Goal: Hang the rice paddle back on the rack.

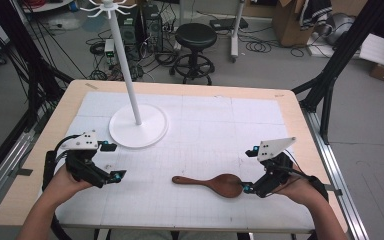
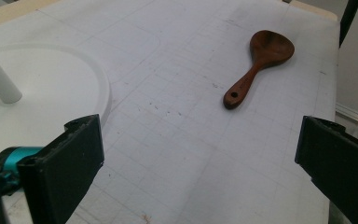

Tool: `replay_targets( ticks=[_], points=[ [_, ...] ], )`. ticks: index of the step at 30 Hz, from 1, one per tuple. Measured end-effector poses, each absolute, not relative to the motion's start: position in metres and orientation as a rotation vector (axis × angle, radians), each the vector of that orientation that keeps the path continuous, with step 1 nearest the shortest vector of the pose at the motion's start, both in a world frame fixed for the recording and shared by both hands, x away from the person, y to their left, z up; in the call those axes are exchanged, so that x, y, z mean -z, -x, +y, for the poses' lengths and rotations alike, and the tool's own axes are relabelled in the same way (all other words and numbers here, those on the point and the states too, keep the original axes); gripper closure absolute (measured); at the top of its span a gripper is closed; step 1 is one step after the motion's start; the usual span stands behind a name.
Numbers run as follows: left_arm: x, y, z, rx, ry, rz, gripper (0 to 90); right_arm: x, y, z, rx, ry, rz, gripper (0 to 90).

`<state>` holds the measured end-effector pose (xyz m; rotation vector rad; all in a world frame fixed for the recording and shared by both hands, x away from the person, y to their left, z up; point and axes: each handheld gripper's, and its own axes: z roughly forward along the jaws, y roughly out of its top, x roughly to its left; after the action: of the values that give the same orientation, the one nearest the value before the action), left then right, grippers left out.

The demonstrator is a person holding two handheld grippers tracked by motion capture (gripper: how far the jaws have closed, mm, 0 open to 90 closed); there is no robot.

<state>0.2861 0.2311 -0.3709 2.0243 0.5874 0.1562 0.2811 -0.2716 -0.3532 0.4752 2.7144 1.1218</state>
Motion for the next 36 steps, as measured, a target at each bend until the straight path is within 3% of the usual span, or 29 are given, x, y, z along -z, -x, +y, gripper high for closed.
replay_targets(
  ticks=[21,36],
  points=[
    [0.372,-0.284,0.231,-0.202,-2.027,0.601,1.7,0.345,-0.292,-0.238,-0.988,-0.421,2.790,0.5],
    [0.380,-0.281,0.238,-0.309,-1.993,0.718,1.7,0.343,-0.297,-0.212,-0.920,-0.384,2.825,0.5]
  ],
)
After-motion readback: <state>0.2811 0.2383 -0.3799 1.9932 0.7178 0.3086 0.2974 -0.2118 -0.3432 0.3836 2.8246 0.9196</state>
